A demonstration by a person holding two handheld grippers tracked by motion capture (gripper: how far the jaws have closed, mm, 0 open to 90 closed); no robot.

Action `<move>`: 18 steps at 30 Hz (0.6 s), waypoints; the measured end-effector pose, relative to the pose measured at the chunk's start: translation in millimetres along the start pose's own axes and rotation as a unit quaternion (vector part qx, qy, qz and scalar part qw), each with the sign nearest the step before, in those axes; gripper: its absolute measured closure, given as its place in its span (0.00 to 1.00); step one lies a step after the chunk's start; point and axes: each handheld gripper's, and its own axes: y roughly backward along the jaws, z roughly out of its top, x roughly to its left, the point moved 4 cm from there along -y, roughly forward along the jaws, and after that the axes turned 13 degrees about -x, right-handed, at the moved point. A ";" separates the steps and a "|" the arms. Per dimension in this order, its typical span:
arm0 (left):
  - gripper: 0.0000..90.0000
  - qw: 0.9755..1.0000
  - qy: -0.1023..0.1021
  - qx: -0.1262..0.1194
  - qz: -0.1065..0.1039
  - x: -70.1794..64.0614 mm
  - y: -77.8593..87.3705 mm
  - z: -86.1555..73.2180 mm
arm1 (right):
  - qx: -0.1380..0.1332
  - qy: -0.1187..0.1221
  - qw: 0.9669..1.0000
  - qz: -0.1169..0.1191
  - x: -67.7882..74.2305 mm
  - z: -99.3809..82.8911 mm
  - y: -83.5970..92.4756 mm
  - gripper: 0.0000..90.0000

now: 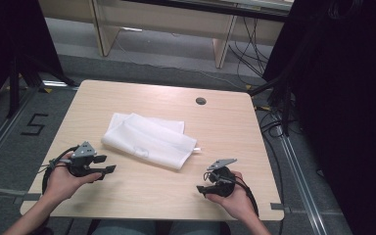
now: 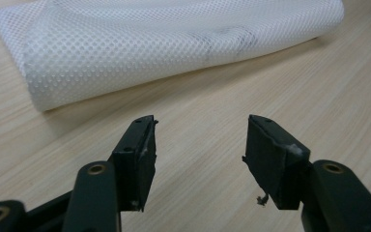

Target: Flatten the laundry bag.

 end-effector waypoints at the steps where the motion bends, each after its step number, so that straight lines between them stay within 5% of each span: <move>1: 0.51 1.000 -0.005 0.007 -0.007 -0.3 -1.0 0.5 | 0.003 -0.011 1.000 0.003 0.7 -0.4 0.6 0.43; 5: 0.60 1.000 -0.025 0.015 -0.010 -0.2 -4.8 1.8 | -0.002 -0.022 1.000 0.002 -2.0 -1.6 -0.2 0.43; 8: 0.68 1.000 -0.019 0.016 -0.006 1.3 -5.2 2.4 | -0.004 -0.014 1.000 0.000 -5.6 -1.0 -0.6 0.44; 11: 0.74 1.000 -0.003 0.011 0.000 1.1 -4.1 3.7 | -0.001 -0.038 0.999 0.005 -3.3 -1.2 -1.3 0.47; 18: 0.80 1.000 -0.017 -0.007 0.021 -1.8 0.6 13.3 | -0.020 0.004 1.000 -0.002 6.9 19.0 -2.6 0.55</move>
